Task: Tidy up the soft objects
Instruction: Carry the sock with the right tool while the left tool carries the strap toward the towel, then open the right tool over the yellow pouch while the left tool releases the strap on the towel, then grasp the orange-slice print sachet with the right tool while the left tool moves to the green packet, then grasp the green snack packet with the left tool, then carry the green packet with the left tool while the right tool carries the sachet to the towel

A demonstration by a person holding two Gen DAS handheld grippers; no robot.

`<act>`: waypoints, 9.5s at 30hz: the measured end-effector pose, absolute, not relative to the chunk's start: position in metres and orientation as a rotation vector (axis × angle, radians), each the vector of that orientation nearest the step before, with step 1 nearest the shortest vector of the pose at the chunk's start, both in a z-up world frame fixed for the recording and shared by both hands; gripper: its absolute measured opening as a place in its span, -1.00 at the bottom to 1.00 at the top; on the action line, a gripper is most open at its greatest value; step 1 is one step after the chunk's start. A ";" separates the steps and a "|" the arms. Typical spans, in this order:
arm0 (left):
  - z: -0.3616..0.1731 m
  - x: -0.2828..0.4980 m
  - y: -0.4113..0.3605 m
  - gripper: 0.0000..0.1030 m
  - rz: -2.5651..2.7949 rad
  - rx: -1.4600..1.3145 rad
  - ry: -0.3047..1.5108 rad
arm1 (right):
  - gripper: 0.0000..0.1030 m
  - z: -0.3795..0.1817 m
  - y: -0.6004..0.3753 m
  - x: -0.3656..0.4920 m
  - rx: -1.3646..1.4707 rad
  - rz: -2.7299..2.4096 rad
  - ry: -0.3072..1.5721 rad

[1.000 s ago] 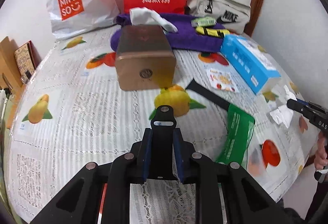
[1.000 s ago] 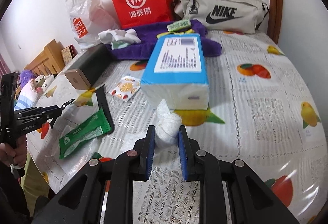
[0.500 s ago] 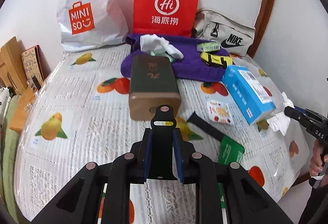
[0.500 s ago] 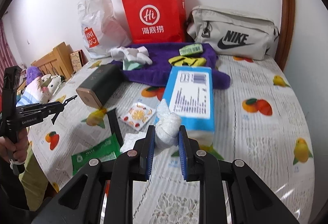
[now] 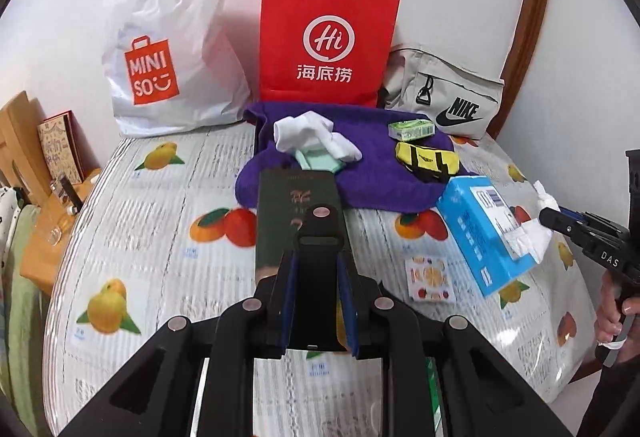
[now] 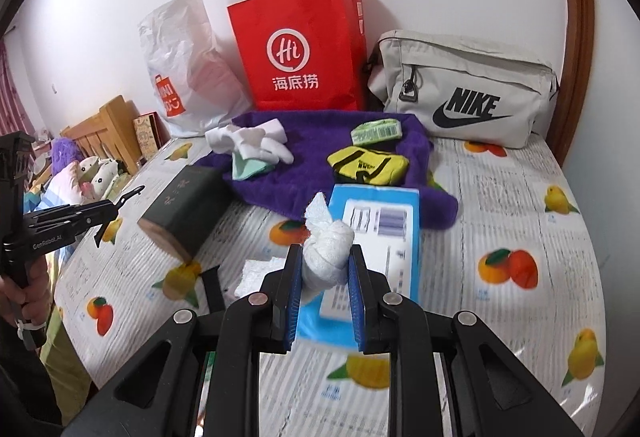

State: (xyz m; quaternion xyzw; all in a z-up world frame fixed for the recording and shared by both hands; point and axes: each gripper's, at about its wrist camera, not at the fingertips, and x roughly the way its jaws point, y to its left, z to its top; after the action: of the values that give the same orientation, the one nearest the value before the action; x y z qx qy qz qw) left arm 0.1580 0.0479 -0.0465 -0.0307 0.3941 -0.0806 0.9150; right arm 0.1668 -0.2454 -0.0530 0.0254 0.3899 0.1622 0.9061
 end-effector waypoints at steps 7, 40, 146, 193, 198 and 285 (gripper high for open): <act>-0.038 0.187 0.044 -0.62 -0.163 -0.058 0.803 | -0.58 -0.046 -0.247 0.192 0.055 0.336 0.792; -0.048 0.305 0.026 -0.61 -0.194 -0.122 0.830 | -0.57 -0.068 -0.230 0.319 0.029 0.344 0.829; -0.114 0.170 0.145 0.08 -0.121 -0.181 0.904 | -0.17 -0.155 -0.099 0.188 0.024 0.012 0.983; -0.117 0.081 -0.021 0.23 -0.435 0.054 0.950 | -0.88 -0.105 -0.227 0.077 0.119 0.199 0.836; -0.130 0.083 -0.046 0.23 -0.449 0.176 0.975 | -0.88 -0.115 -0.240 0.075 0.120 0.194 0.844; -0.051 0.254 0.035 -0.44 -0.240 -0.200 0.855 | -0.88 -0.056 -0.219 0.271 0.067 0.339 0.818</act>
State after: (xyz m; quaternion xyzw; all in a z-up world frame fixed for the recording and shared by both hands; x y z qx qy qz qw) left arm 0.2543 0.0347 -0.0509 -0.0964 0.4131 -0.1159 0.8981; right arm 0.2713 -0.2191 -0.0556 0.0326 0.3955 0.1638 0.9032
